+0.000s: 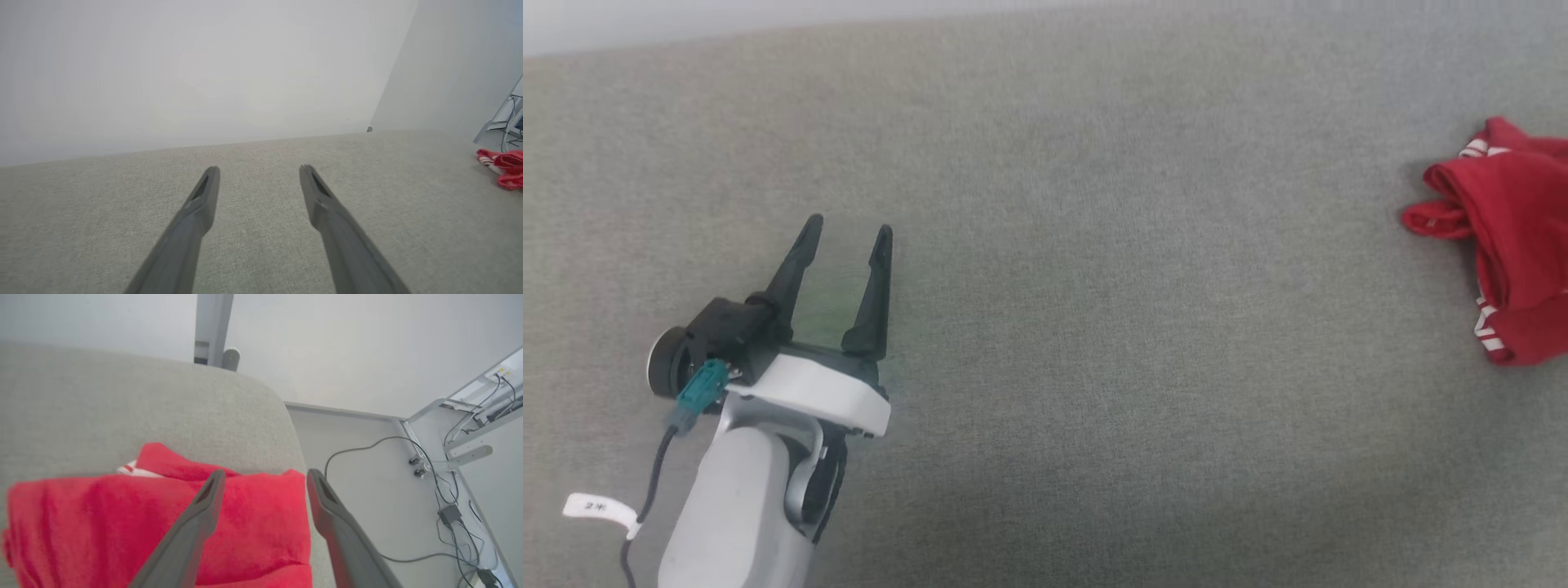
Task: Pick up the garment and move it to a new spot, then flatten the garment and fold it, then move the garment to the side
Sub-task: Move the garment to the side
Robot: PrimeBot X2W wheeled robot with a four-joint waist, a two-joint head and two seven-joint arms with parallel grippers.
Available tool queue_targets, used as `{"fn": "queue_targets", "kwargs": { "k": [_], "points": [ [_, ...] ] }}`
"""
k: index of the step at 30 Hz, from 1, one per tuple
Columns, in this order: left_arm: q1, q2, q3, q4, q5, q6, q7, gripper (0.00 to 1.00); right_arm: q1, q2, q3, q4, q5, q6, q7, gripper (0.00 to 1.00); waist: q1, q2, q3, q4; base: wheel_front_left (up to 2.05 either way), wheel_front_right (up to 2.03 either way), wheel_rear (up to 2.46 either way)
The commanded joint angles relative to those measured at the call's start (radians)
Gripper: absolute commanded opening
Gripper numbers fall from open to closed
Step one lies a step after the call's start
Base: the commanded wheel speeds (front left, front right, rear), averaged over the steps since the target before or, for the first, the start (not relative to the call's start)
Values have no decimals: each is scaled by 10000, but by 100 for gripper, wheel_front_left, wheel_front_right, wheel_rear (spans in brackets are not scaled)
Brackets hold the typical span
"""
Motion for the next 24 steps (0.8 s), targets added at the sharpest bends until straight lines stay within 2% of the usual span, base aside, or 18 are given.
{"fn": "queue_targets", "kwargs": {
  "k": [1, 14, 20, 24],
  "points": [
    [206, 31, 91, -71, -61, -22, -43, 100, 37, 183, 58, -146, 152, -15, -265, 100, 0, 0, -331, 92, 0, 0, 0],
    [1494, 185, 822, -301, -216, 45, -43, 100, 1309, 1121, 347, -1383, 828, -15, -1926, 100, 0, 0, -1776, 646, 0, 0, 0],
    [2224, 330, 1231, -595, -316, 71, -43, 100, 2202, 1474, 147, -2015, 511, -15, -2359, 100, 0, 0, -2284, 809, 0, 0, 0],
    [2725, 384, 1548, -816, -262, 178, -43, 100, 2851, 1585, -491, -2704, -65, -15, -2414, 100, 0, 0, -2564, 863, 0, 0, 0]
  ]
}}
